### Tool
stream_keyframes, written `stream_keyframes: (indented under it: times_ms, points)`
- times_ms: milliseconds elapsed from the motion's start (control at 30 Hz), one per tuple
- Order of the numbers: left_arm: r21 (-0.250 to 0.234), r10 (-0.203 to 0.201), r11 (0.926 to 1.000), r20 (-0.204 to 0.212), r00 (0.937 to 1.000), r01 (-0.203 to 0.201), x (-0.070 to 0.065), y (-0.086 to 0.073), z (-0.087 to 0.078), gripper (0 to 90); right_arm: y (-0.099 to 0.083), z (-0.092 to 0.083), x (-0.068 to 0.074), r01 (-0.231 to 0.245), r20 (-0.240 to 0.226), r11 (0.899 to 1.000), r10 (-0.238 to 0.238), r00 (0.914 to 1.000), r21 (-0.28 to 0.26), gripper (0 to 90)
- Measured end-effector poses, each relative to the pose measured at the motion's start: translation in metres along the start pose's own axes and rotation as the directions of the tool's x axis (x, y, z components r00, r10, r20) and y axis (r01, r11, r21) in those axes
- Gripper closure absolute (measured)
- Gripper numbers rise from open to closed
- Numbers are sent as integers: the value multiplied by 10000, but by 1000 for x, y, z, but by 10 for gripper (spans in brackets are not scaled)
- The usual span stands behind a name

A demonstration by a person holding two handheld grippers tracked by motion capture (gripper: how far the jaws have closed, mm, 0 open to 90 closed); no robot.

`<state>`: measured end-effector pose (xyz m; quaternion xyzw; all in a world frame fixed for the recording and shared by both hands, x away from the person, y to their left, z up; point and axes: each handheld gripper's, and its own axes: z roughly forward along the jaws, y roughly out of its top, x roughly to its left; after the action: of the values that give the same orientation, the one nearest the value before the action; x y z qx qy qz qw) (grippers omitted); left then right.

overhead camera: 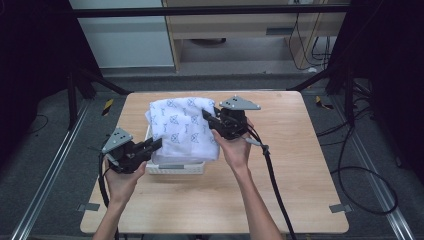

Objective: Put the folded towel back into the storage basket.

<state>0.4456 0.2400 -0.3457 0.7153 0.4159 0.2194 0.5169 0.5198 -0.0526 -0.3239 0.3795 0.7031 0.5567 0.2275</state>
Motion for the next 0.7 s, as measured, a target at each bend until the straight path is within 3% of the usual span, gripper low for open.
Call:
stream_keyframes:
  times_ms: [700]
  points:
    - [38, -400, 9992, -716, 9966, 404, 31, -4, 4, 781, -5, 41, 8, -231, -50, 9997, 230, 9997, -85, 702]
